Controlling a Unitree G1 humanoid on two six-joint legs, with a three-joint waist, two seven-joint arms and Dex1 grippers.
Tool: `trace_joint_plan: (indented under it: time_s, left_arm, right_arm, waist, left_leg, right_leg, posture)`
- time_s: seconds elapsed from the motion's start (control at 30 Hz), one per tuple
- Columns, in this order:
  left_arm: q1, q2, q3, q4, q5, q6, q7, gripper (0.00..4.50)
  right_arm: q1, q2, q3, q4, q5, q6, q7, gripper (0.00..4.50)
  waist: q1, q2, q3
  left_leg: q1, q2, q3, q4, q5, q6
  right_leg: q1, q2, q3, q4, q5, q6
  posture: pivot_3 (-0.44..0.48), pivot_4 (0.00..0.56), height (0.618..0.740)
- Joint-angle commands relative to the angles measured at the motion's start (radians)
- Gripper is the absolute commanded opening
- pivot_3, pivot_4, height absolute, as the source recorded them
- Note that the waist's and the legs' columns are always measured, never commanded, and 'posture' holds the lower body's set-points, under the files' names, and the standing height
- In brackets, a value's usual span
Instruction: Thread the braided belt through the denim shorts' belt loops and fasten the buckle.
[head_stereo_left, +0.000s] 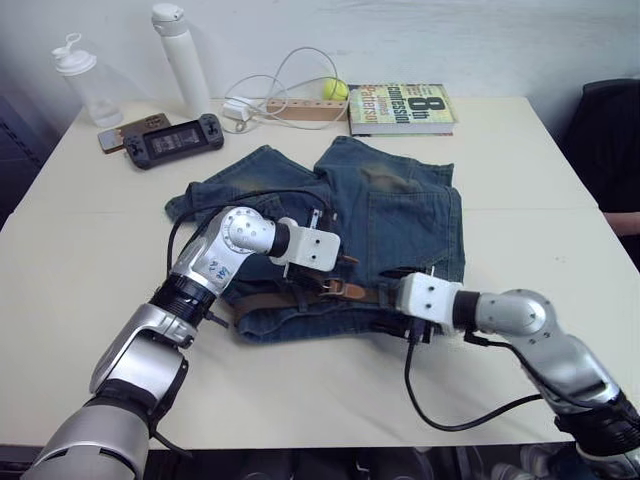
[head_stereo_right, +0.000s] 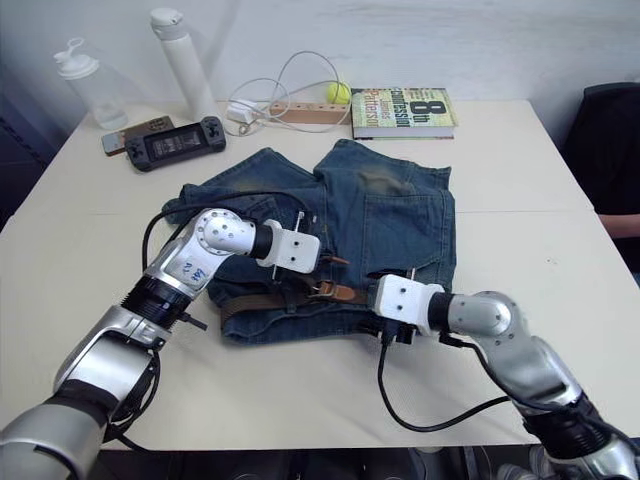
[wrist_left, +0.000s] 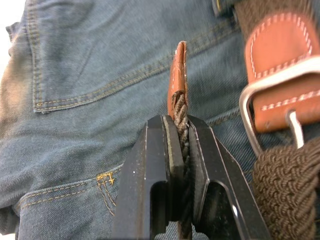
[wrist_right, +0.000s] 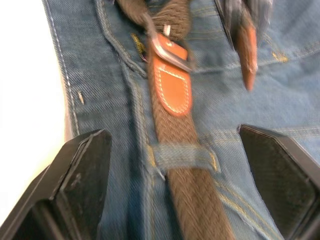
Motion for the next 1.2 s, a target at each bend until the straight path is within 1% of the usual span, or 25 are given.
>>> trace_joint_plan:
  time_s: [0.03,0.13,0.2,0.23,0.27,0.3,0.33,0.4,0.43,0.47,0.5,0.67,0.8,0.9,1.0,1.1,1.17,1.2]
  left_arm:
    - [-0.037,-0.005,-0.001,0.036,0.017,-0.079,0.01,0.0]
    - [-0.051,0.002,0.01,0.082,0.004,-0.134,-0.007,0.0]
    - [-0.06,0.012,0.015,0.109,-0.005,-0.172,-0.022,0.0]
    - [-0.062,0.017,0.021,0.121,-0.022,-0.188,-0.044,0.0]
    - [-0.063,0.02,0.026,0.13,-0.035,-0.2,-0.06,0.0]
    - [-0.067,0.027,0.031,0.139,-0.053,-0.219,-0.085,0.0]
    - [-0.069,0.031,0.039,0.147,-0.078,-0.23,-0.118,0.0]
    - [-0.074,0.034,0.05,0.16,-0.133,-0.218,-0.199,0.0]
    - [-0.078,0.036,0.051,0.172,-0.151,-0.227,-0.235,0.0]
    - [-0.086,0.038,0.054,0.187,-0.156,-0.233,-0.248,0.0]
    - [-0.095,0.038,0.06,0.203,-0.158,-0.236,-0.254,0.0]
    - [-0.161,0.044,0.089,0.307,-0.141,-0.241,-0.233,0.0]
    - [-0.191,0.068,0.079,0.374,-0.112,-0.276,-0.251,0.0]
    - [-0.2,0.075,0.071,0.403,-0.094,-0.262,-0.261,0.0]
    - [-0.201,0.069,0.075,0.421,-0.085,-0.26,-0.254,0.0]
    - [-0.193,0.049,0.074,0.427,-0.076,-0.257,-0.233,0.0]
    - [-0.186,0.026,0.077,0.413,-0.083,-0.239,-0.225,0.0]
    - [-0.184,0.016,0.079,0.409,-0.085,-0.23,-0.223,0.0]
  right_arm:
    - [-0.006,0.011,0.008,0.031,-0.074,-0.085,-0.048,4.29]
    - [-0.014,0.039,0.007,0.053,-0.083,-0.097,-0.063,4.29]
    - [-0.02,0.061,0.003,0.062,-0.087,-0.101,-0.08,3.78]
    - [-0.018,0.069,0.002,0.06,-0.081,-0.099,-0.078,3.44]
    - [-0.016,0.075,0.001,0.059,-0.077,-0.097,-0.075,2.97]
    - [-0.013,0.081,-0.002,0.059,-0.073,-0.1,-0.075,2.7]
    - [-0.011,0.087,-0.004,0.061,-0.072,-0.104,-0.076,2.07]
    - [-0.01,0.099,-0.01,0.067,-0.078,-0.115,-0.089,1.26]
    - [-0.011,0.107,-0.012,0.07,-0.079,-0.114,-0.094,0.93]
    - [-0.013,0.113,-0.012,0.072,-0.081,-0.113,-0.099,0.35]
    - [-0.013,0.118,-0.011,0.074,-0.083,-0.113,-0.101,0.05]
    - [-0.002,0.143,-0.021,0.067,-0.08,-0.09,-0.127,0.05]
    - [0.009,0.182,-0.047,0.053,-0.065,-0.029,-0.167,0.05]
    - [0.009,0.212,-0.063,0.039,-0.052,0.012,-0.19,0.05]
    - [0.007,0.207,-0.038,0.034,-0.083,-0.003,-0.194,0.05]
    - [0.002,0.188,0.002,0.036,-0.095,-0.062,-0.156,0.05]
    - [-0.003,0.166,0.034,0.04,-0.115,-0.094,-0.123,1.02]
    - [-0.008,0.156,0.046,0.047,-0.14,-0.118,-0.123,1.31]
  waist:
    - [0.0,0.0,0.0]
    - [-0.002,0.0,0.0]
    - [-0.004,0.0,0.0]
    - [-0.005,0.0,0.0]
    - [-0.005,0.0,0.0]
    - [-0.005,0.0,0.0]
    - [-0.005,0.0,0.0]
    - [-0.005,0.0,0.0]
    - [-0.004,0.0,0.0]
    - [-0.004,0.0,0.0]
    - [-0.004,0.0,0.0]
    - [-0.008,0.0,0.0]
    - [-0.014,0.0,0.0]
    - [-0.02,0.0,0.0]
    - [-0.023,0.0,0.0]
    - [-0.024,0.0,0.0]
    - [-0.024,0.0,0.0]
    - [-0.024,0.0,0.0]
  left_leg:
    - [0.0,0.0,0.0,0.0,0.0,0.0]
    - [0.0,0.0,0.0,0.0,0.0,0.0]
    - [0.0,0.0,0.0,0.0,0.0,0.0]
    - [0.0,0.0,0.0,0.0,0.0,0.0]
    - [0.0,0.0,0.0,0.0,0.0,0.0]
    - [0.0,0.0,0.0,0.0,0.0,0.0]
    - [0.0,0.0,0.0,0.0,0.0,0.0]
    - [0.0,0.0,0.0,0.0,0.0,0.0]
    - [0.0,0.0,0.0,0.0,0.0,0.0]
    - [0.0,0.0,0.0,0.0,0.0,0.0]
    - [0.0,0.0,0.0,0.001,0.0,0.0]
    - [0.0,0.0,0.0,0.001,0.0,0.0]
    - [0.0,0.0,0.0,0.001,0.0,0.0]
    - [0.0,0.0,0.0,0.001,0.0,0.0]
    - [0.0,0.0,0.0,0.001,0.0,0.0]
    - [0.0,0.0,0.0,0.001,0.0,0.0]
    - [0.0,0.0,0.0,0.001,0.0,0.0]
    - [0.0,0.0,0.0,0.001,0.0,0.0]
  right_leg:
    - [0.0,0.0,0.0,0.0,0.0,0.0]
    - [0.0,0.0,0.0,0.0,0.0,0.0]
    - [0.0,0.001,0.0,0.0,0.0,0.0]
    - [0.0,0.001,0.0,0.001,0.0,0.0]
    - [0.0,0.001,0.0,0.001,0.0,0.0]
    - [0.0,0.001,0.0,0.002,0.0,0.0]
    - [0.0,0.001,0.0,0.003,0.0,0.0]
    - [0.0,0.001,0.0,0.004,0.0,0.0]
    - [0.0,0.001,0.0,0.004,0.0,0.0]
    - [0.0,0.001,0.0,0.004,0.0,0.0]
    - [0.0,0.001,0.0,0.004,0.0,0.0]
    - [0.0,0.001,0.0,0.005,0.0,0.0]
    - [0.0,0.001,0.0,0.006,0.0,0.0]
    - [0.0,0.001,0.0,0.006,0.0,0.0]
    - [0.0,0.001,0.0,0.007,0.0,0.0]
    - [0.0,0.001,0.0,0.007,0.0,0.0]
    - [0.0,0.001,0.0,0.006,0.0,0.0]
    - [0.0,0.001,0.0,0.007,0.0,0.0]
  posture:
    - [0.0,0.15,0.735]
    - [0.0,0.15,0.735]
    - [0.0,0.15,0.735]
    - [0.0,0.15,0.735]
    - [0.0,0.15,0.735]
    - [0.0,0.15,0.735]
    - [0.0,0.15,0.735]
    - [0.0,0.15,0.735]
    - [0.0,0.15,0.735]
    - [0.0,0.15,0.735]
    - [0.0,0.15,0.735]
    - [0.0,0.15,0.735]
    - [0.0,0.15,0.735]
    - [0.0,0.15,0.735]
    - [0.0,0.15,0.735]
    - [0.0,0.15,0.735]
    - [0.0,0.15,0.735]
    - [0.0,0.15,0.735]
